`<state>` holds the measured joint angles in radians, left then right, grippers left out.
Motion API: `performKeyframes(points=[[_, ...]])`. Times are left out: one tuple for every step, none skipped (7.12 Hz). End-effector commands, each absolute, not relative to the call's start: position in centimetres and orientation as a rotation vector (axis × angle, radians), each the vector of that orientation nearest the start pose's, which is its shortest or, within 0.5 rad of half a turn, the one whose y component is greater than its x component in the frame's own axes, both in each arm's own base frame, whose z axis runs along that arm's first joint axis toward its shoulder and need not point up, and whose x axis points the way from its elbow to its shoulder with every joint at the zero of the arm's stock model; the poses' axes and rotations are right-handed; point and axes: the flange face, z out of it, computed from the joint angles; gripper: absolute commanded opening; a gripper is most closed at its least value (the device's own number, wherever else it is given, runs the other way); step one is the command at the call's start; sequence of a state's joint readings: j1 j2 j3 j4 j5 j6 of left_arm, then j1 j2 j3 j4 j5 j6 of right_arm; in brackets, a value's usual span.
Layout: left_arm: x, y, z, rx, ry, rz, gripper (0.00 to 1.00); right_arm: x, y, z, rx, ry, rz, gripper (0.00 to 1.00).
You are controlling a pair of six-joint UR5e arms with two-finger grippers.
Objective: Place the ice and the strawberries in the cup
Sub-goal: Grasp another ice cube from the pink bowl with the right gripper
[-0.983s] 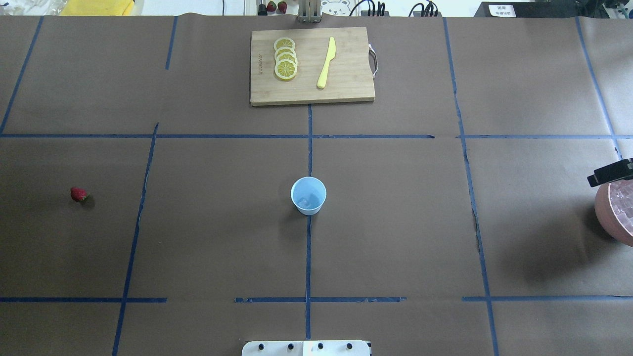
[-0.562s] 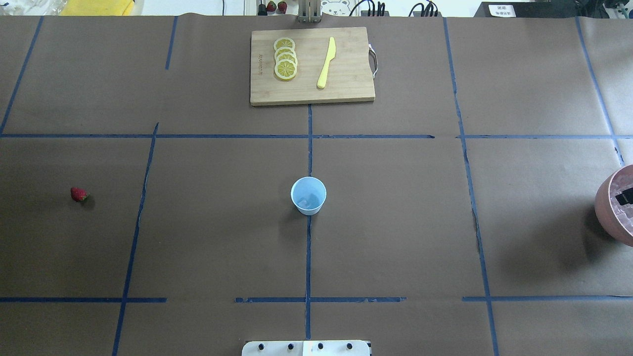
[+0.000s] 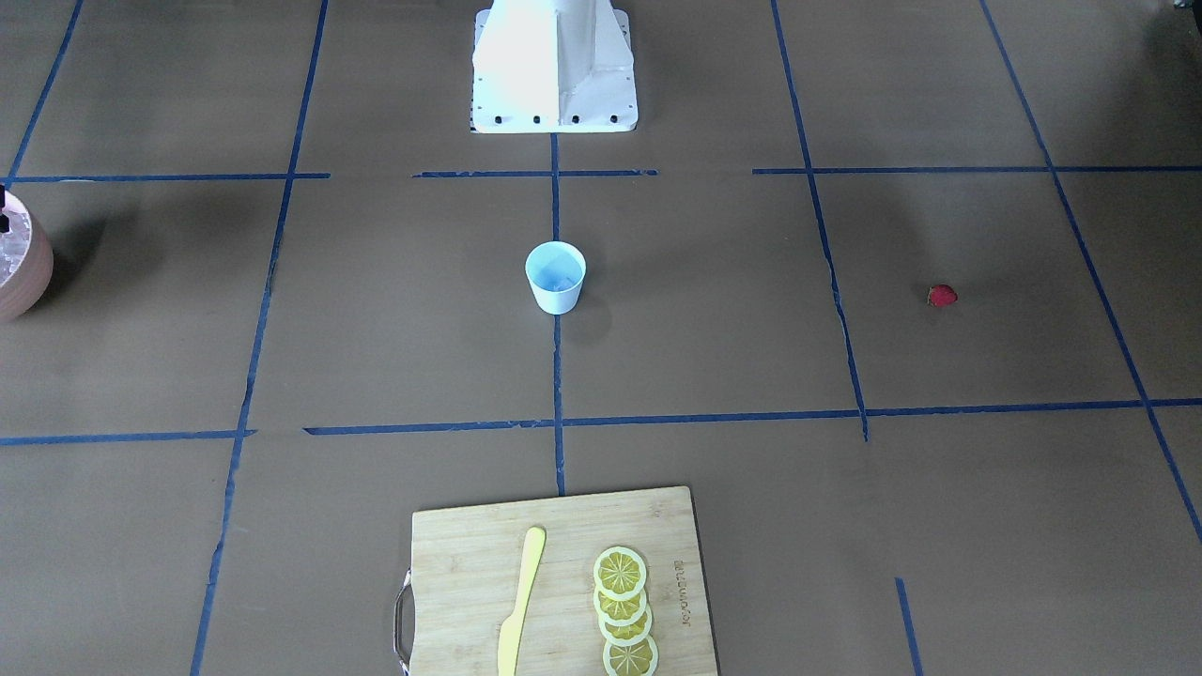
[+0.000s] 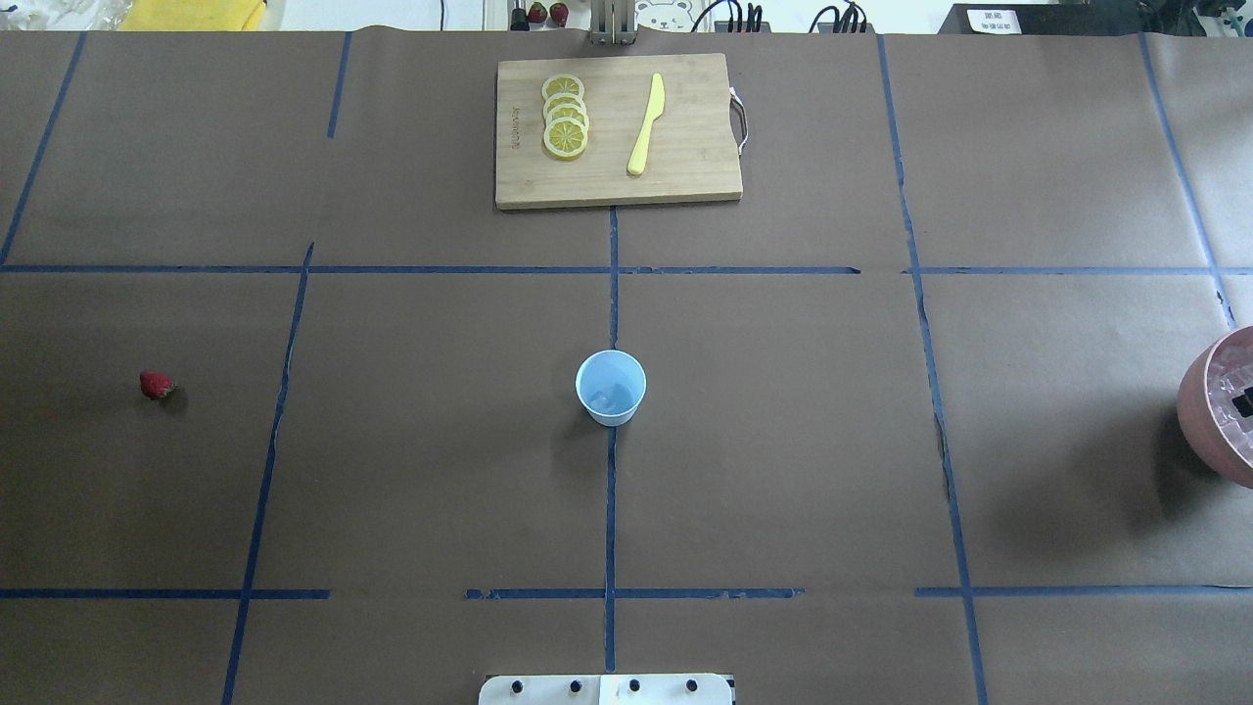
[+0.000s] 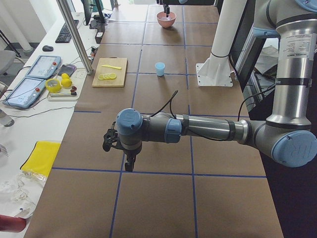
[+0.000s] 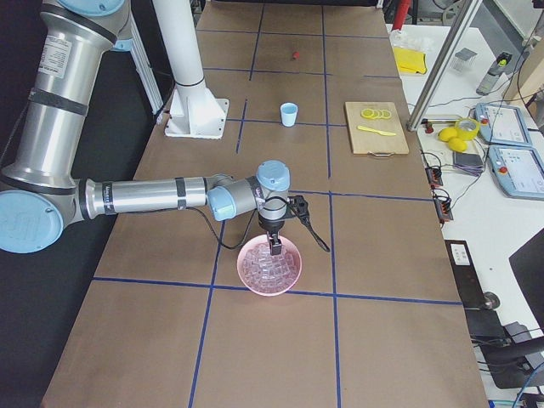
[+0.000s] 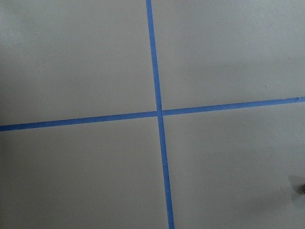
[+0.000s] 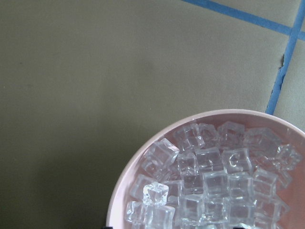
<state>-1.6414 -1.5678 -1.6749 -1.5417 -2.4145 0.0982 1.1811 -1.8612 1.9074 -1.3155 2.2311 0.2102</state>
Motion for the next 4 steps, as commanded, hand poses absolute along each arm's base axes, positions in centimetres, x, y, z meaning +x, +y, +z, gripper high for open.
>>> performKeyframes(points=[[-9.4,-48.8,60.7,0.139,0.835,0.056,1.00,-7.9,-38.5,60.2,0.087,-0.702,-0.296,0.72],[-9.4,-48.8,60.7,0.139,0.835,0.056,1.00,-7.9,-38.4,61.0,0.091,-0.694,-0.345,0.70],[-9.4,-48.8,60.7,0.139,0.835,0.056,1.00,-7.9,-38.5,61.7,0.084,-0.689,-0.349,0.68],[-9.4,-48.8,60.7,0.140,0.835,0.057,1.00,-7.8,-38.5,61.8,0.088,-0.678,-0.358,0.64]])
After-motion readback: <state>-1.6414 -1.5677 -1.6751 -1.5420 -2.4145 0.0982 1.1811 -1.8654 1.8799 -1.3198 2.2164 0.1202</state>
